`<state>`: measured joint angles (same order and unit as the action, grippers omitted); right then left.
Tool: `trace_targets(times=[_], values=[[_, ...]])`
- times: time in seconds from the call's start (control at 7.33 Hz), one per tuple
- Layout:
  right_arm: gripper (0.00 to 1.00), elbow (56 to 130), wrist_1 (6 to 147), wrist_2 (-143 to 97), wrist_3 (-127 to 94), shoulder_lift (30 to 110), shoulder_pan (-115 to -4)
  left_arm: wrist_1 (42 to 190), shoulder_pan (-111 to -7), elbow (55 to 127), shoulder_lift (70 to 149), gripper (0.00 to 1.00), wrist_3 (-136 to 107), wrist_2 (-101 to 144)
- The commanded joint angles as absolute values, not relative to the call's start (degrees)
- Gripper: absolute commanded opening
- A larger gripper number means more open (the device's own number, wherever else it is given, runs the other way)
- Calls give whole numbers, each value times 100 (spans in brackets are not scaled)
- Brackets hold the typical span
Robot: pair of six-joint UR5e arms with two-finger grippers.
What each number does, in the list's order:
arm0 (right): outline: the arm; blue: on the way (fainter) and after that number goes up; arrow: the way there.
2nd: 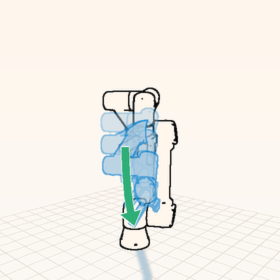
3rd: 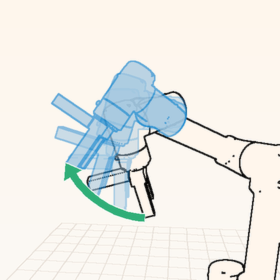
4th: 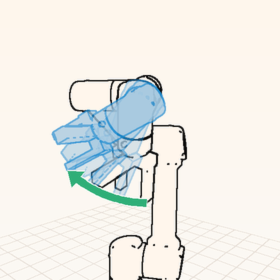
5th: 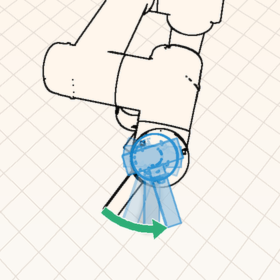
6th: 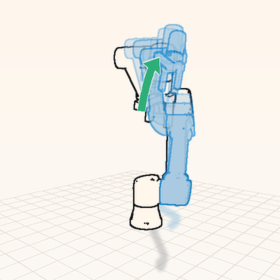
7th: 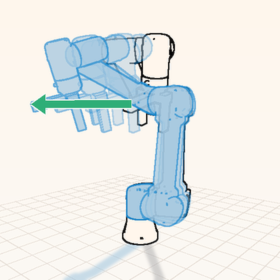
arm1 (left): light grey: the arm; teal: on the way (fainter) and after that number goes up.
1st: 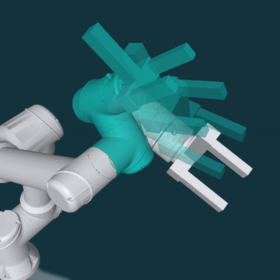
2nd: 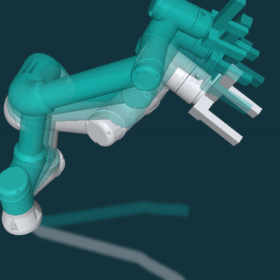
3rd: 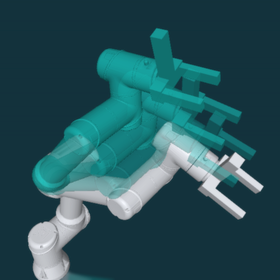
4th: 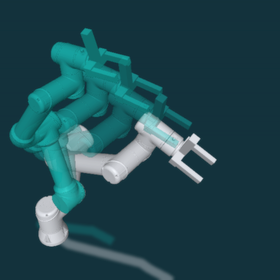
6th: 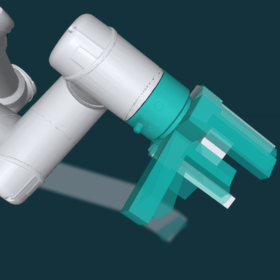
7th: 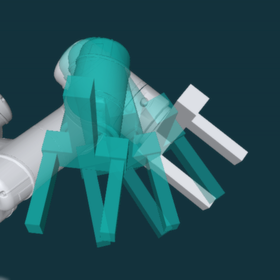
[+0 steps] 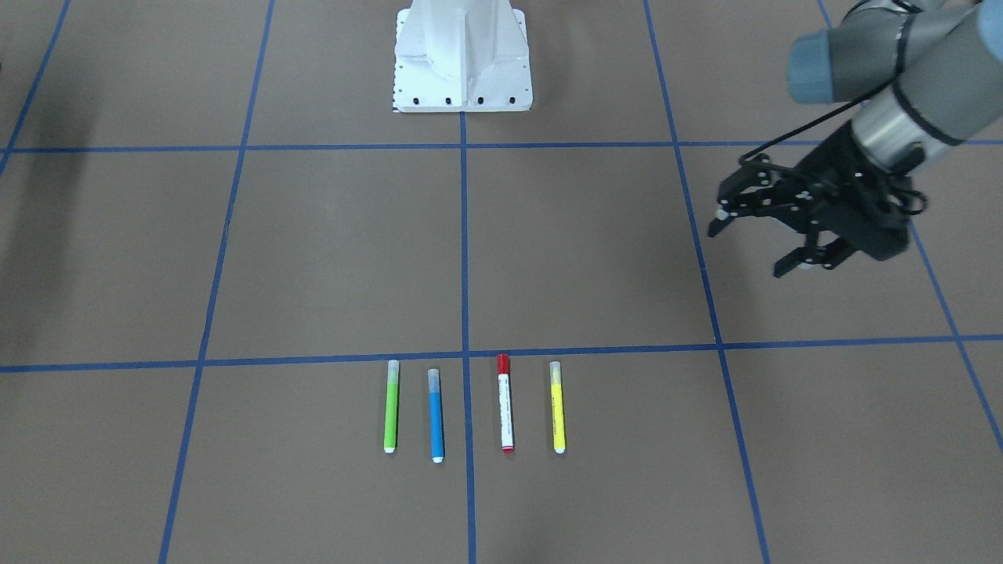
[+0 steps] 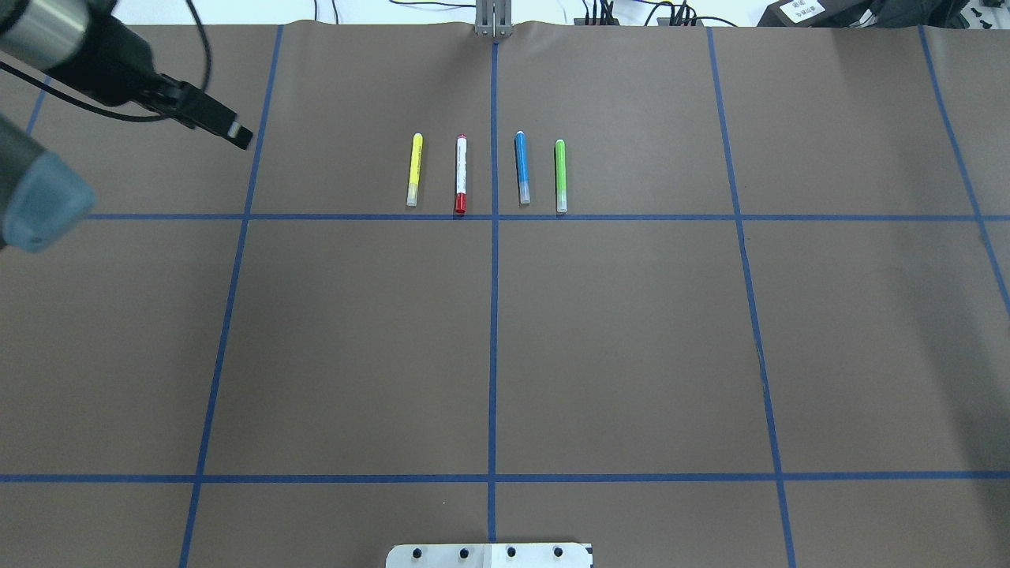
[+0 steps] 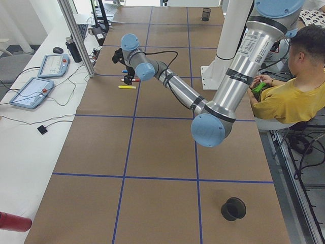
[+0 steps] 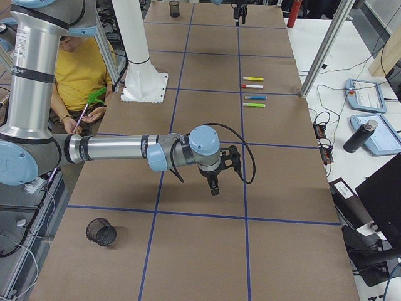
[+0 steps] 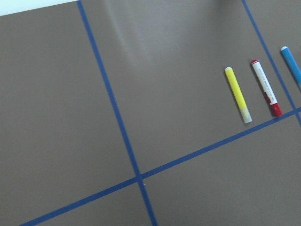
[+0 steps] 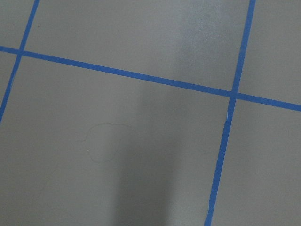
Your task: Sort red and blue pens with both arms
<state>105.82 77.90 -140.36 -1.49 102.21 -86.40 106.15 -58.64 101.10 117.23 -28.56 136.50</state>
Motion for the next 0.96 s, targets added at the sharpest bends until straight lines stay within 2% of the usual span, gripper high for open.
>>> trace_targets(times=[0.0,0.27,0.55,0.82], values=[[100,10582,7787,-14036,-149,10222,-8640,10732,-5178,9748,12434,100,-3501,12889],[100,10582,7787,-14027,-149,10222,-8640,10661,-5010,8979,13022,100,-4305,12718],[100,10582,7787,-14027,-141,10222,-8631,10661,-4853,7504,13961,100,-4717,12718],[100,10582,7796,-14036,-141,10222,-8631,10652,-4599,6368,14771,100,-4772,12422]])
